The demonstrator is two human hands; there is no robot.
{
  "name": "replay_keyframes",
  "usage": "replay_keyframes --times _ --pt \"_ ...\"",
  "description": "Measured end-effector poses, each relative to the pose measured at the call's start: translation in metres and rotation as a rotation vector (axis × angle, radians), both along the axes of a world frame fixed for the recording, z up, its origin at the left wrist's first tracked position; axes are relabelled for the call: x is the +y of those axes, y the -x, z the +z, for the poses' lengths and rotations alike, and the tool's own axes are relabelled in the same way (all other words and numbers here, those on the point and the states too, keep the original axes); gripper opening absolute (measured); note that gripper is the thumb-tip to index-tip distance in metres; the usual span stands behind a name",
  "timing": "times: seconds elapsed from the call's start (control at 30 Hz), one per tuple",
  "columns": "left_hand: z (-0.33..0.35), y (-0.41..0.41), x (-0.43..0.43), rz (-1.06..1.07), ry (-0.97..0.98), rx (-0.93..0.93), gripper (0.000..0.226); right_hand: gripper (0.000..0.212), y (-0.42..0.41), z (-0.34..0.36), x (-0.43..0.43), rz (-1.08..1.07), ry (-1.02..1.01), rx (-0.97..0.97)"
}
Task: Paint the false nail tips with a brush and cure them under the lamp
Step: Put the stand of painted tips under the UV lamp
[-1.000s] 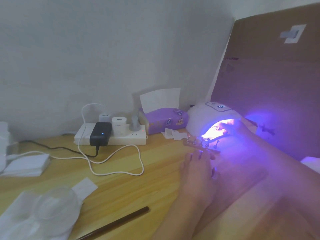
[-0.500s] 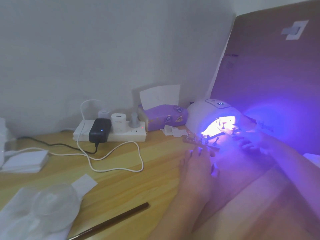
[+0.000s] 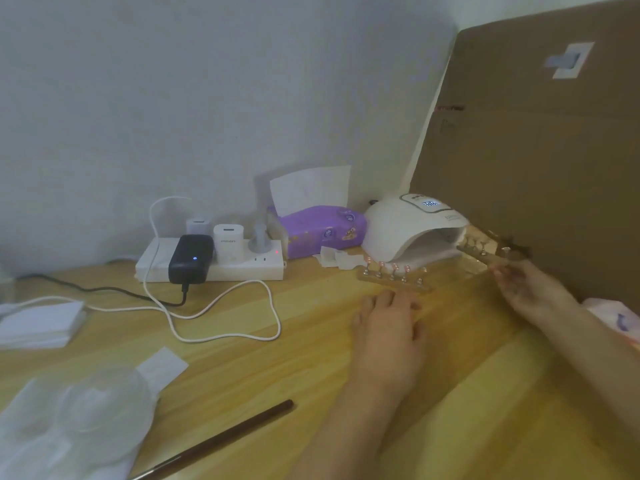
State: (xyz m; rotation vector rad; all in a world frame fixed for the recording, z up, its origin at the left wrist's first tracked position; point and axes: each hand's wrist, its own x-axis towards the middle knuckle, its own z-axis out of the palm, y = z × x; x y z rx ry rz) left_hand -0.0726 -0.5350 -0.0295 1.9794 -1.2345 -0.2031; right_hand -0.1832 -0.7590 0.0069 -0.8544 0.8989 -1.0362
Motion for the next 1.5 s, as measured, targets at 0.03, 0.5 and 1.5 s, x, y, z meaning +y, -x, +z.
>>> replay_keyframes --times 0.03,0.5,1.5 --pt "-0.001 0.001 0.0 0.001 0.017 -0.005 0.031 0.009 0.0 -0.002 -0.001 -0.002 0.007 -0.02" --pt "0.002 0.002 0.003 0.006 0.064 0.015 0.031 0.019 -0.033 -0.003 -0.045 0.275 -0.059 0.53" --pt "-0.002 0.001 -0.001 0.008 0.082 0.006 0.027 0.048 -0.04 -0.016 -0.054 0.015 0.655 1.556"
